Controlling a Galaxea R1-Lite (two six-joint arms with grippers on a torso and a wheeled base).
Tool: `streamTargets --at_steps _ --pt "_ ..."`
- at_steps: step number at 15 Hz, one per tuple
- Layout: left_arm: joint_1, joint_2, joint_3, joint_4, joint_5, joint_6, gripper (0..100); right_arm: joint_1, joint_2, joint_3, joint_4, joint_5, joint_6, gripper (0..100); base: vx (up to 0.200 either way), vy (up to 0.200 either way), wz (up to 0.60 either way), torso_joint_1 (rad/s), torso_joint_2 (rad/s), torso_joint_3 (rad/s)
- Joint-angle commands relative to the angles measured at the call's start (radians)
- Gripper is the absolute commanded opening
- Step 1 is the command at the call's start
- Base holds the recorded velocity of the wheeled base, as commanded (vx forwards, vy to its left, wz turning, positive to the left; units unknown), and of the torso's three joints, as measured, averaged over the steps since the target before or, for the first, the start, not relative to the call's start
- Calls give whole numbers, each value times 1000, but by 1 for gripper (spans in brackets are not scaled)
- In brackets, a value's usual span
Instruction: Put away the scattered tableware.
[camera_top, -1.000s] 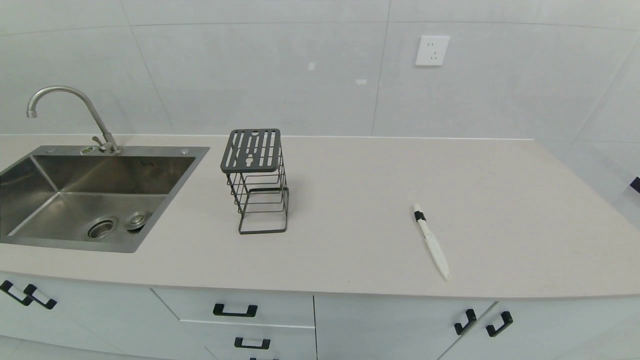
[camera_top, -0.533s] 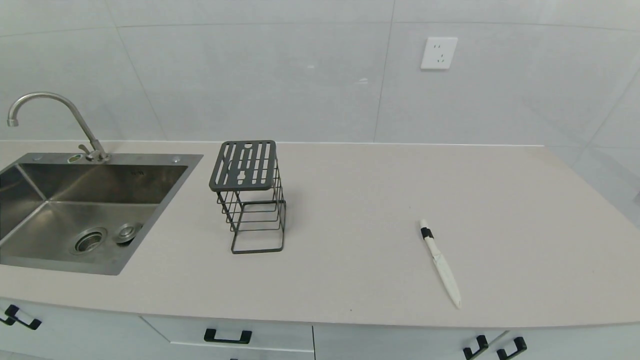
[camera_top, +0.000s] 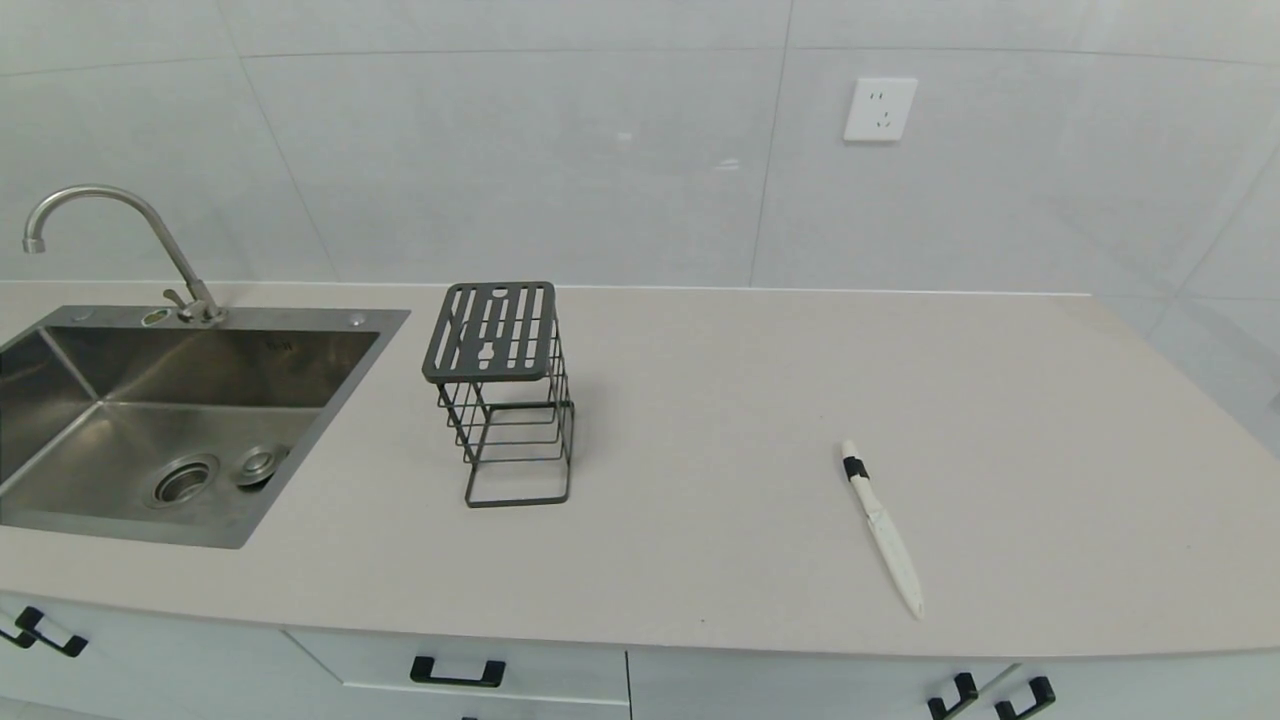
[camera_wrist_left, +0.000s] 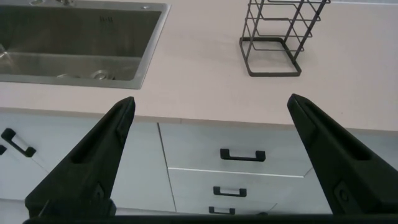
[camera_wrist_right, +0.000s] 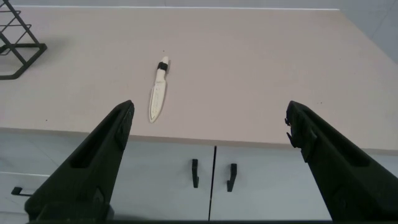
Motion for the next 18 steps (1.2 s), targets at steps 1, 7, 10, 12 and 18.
streamTargets --at_steps 1,7,10,12,18 --pt "0 2 0 1 -3 6 100 0 0 0 0 0 0 100 0 0 0 0 0 0" --pt "2 2 0 1 -4 12 100 0 0 0 0 -3 -5 100 0 0 0 18 1 20" --pt "2 2 0 1 -6 14 100 0 0 0 0 -3 -3 100 0 0 0 235 2 220" --pt "2 1 0 1 -6 14 100 0 0 0 0 -3 -3 100 0 0 0 295 -19 254" --pt "0 2 0 1 -8 14 100 0 0 0 0 -3 -2 100 0 0 0 273 -59 207"
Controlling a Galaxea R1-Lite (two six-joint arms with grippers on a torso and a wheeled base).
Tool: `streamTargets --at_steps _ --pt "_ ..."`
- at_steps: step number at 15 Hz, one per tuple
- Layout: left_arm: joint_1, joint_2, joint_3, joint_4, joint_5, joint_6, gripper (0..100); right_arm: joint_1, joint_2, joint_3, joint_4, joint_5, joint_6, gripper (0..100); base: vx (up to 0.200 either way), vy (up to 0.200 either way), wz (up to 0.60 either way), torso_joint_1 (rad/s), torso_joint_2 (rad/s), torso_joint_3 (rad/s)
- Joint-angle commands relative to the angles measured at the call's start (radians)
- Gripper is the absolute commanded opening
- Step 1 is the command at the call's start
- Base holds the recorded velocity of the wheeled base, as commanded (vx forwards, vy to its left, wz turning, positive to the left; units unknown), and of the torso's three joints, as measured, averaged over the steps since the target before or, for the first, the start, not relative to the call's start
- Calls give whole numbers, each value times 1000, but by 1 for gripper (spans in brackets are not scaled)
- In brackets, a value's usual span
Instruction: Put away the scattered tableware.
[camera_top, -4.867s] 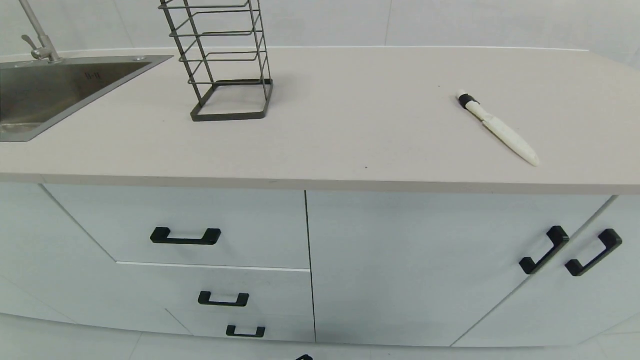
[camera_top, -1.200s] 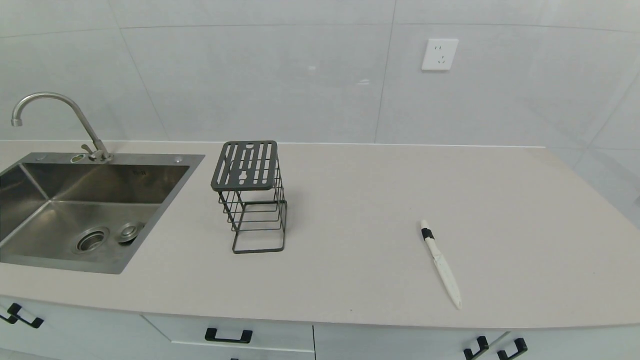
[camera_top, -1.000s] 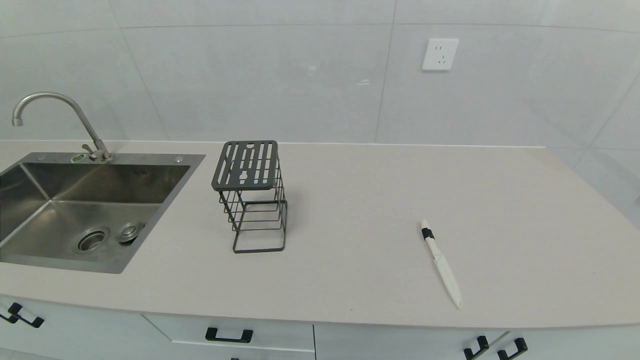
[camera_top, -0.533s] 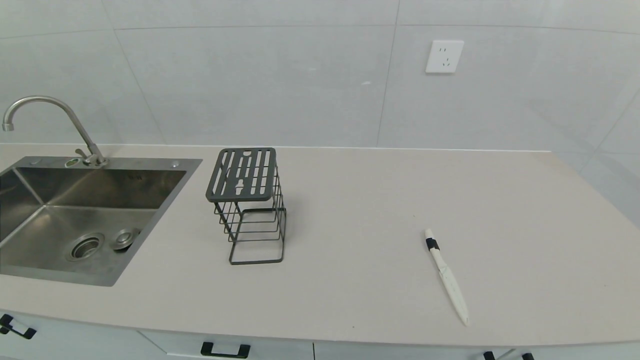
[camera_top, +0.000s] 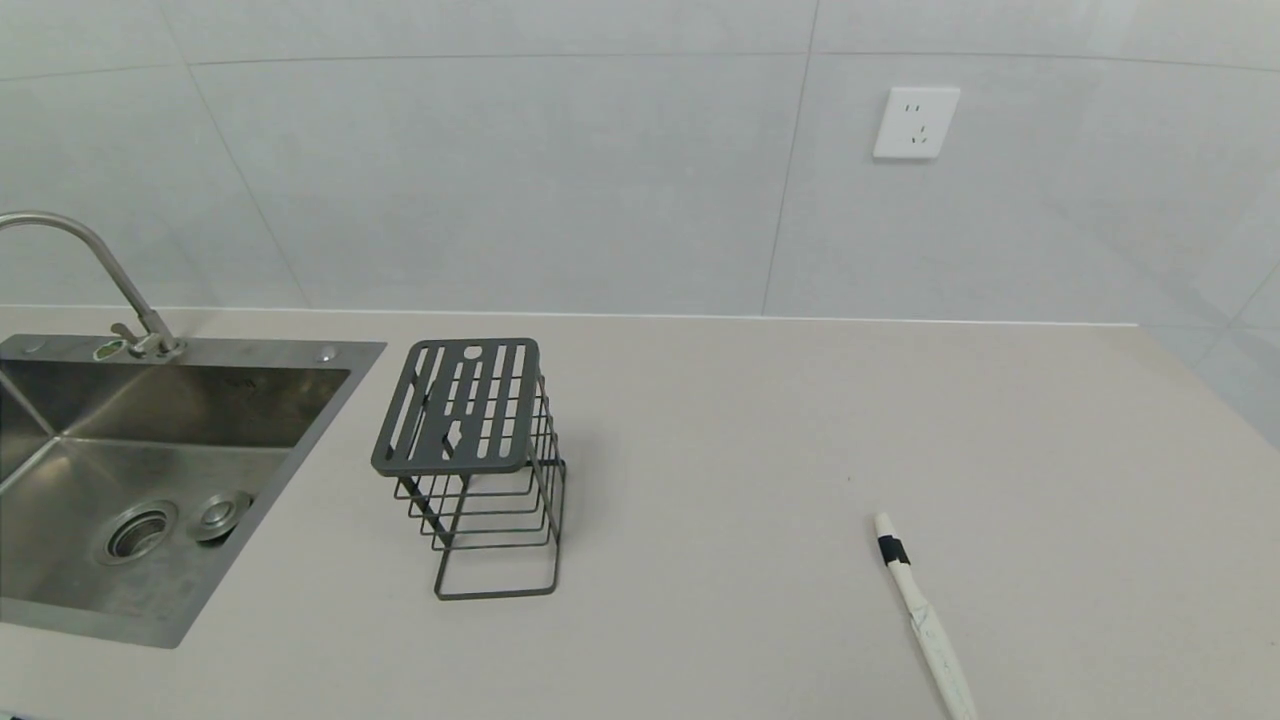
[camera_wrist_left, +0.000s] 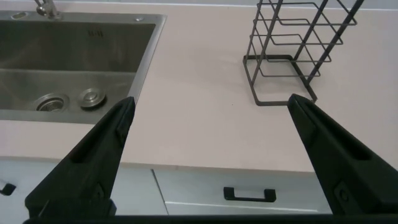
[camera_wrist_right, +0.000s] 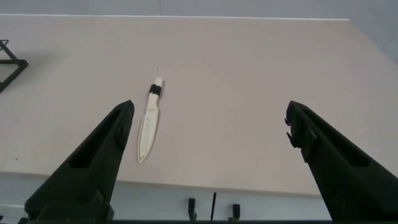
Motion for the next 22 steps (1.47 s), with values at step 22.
streamTargets --at_steps 22 --pt "0 1 0 -2 0 0 100 260 534 -272 -40 123 53 100 0 0 0 4 -1 2"
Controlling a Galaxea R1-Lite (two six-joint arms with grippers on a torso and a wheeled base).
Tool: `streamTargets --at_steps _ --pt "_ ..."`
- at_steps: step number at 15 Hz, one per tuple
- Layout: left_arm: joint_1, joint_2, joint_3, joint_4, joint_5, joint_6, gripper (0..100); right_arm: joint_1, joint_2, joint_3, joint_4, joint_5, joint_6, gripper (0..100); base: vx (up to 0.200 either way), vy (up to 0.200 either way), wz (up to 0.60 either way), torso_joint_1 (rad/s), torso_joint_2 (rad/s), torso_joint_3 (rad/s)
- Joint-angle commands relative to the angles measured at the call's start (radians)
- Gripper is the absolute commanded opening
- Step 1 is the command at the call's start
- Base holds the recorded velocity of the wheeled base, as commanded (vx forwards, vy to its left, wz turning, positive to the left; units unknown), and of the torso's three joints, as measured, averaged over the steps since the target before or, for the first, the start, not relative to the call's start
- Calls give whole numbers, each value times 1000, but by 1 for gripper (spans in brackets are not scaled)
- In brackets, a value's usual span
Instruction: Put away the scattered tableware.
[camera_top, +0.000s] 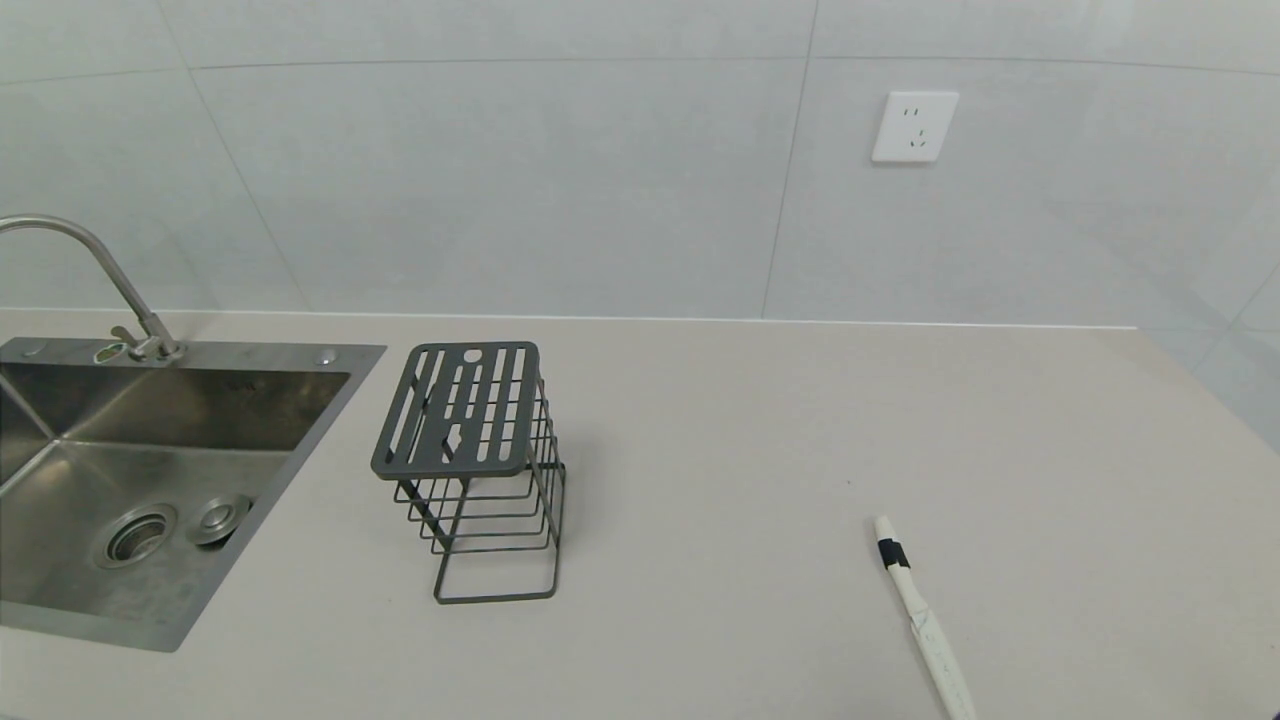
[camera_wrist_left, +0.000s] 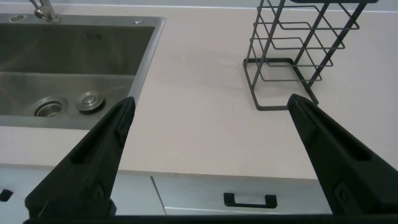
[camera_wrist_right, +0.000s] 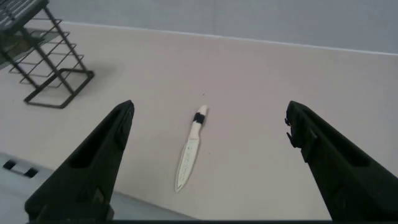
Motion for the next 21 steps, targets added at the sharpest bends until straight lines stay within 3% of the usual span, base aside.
streamTargets --at_steps 1,13,21 --pt "0 1 0 -1 0 0 100 65 209 -64 0 8 32 100 0 0 0 0 0 0" --pt "0 1 0 -1 0 -3 100 72 514 -86 -8 55 18 100 0 0 0 0 0 0" --pt "0 1 0 -1 2 -6 100 183 764 -118 -16 35 -38 100 0 0 0 0 0 0"
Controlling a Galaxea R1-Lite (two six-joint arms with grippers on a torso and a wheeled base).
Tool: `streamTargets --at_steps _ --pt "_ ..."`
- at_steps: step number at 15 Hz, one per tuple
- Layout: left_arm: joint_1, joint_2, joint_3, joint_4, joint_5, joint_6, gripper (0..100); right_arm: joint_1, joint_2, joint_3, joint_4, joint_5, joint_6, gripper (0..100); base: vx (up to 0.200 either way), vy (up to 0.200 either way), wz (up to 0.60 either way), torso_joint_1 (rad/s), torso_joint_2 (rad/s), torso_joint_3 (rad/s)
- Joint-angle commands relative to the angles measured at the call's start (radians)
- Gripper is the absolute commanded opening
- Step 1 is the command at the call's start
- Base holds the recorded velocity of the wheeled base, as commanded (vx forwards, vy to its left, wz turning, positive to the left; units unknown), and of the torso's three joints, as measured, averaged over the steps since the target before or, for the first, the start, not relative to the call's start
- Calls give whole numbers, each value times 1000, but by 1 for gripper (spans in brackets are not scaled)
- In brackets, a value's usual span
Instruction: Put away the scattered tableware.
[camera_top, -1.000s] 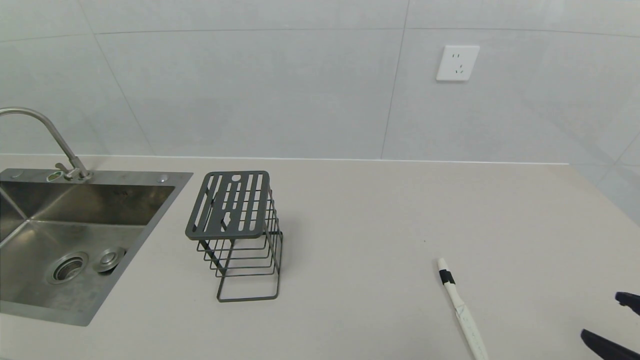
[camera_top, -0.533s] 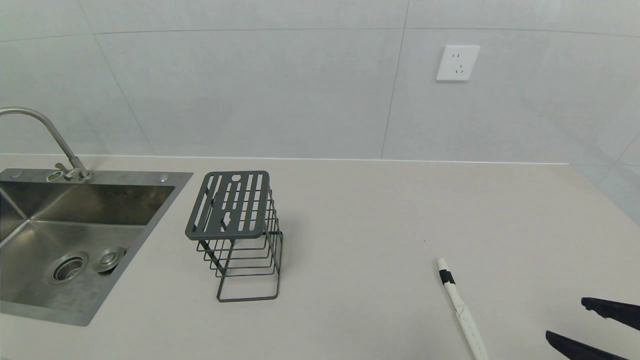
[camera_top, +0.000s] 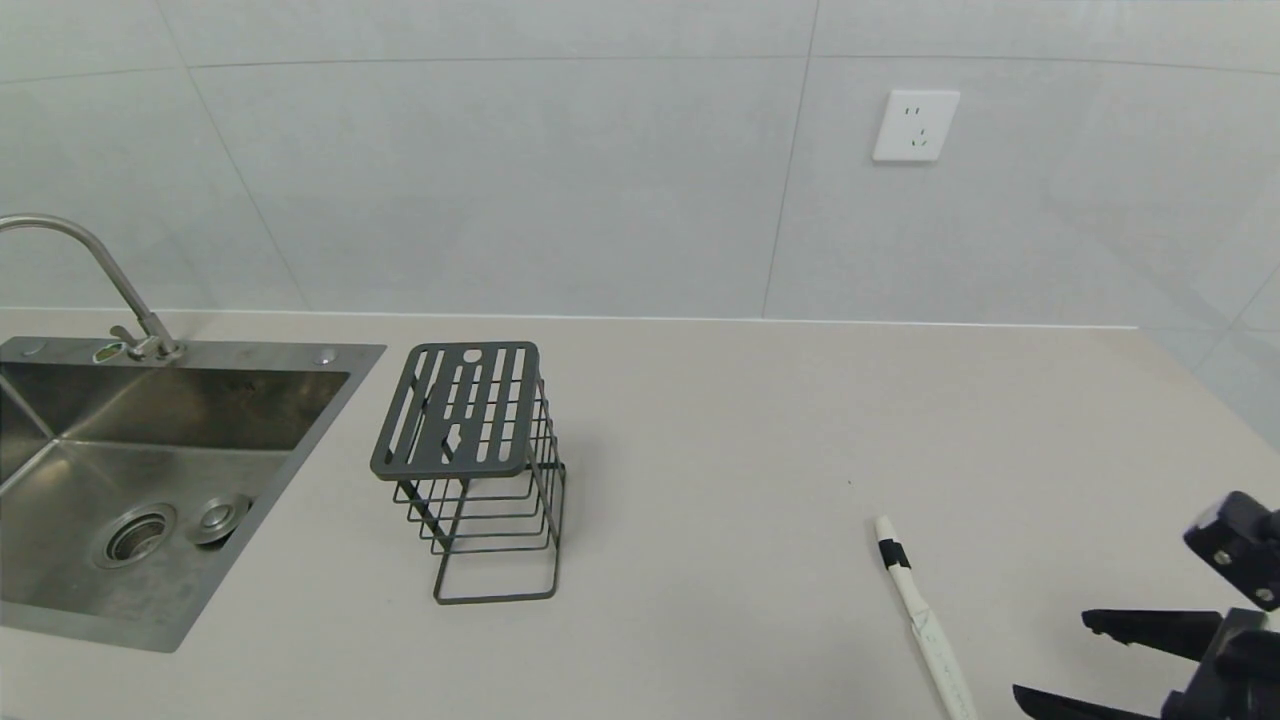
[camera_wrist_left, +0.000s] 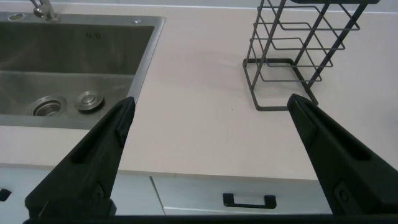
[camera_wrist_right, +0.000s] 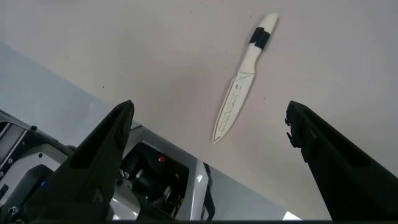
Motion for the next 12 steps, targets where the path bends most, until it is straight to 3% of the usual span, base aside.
streamTargets --at_steps 1,7,10,12 --pt "0 1 0 0 0 -1 100 40 103 -13 -16 -37 4 100 0 0 0 0 0 0" --pt "0 1 0 0 0 -1 100 62 197 -16 -59 -86 18 100 0 0 0 0 0 0" --pt "0 1 0 0 0 -2 100 85 257 -33 -61 -108 107 100 0 0 0 0 0 0" --pt "0 1 0 0 0 -2 100 95 295 -50 -61 -190 173 100 0 0 0 0 0 0"
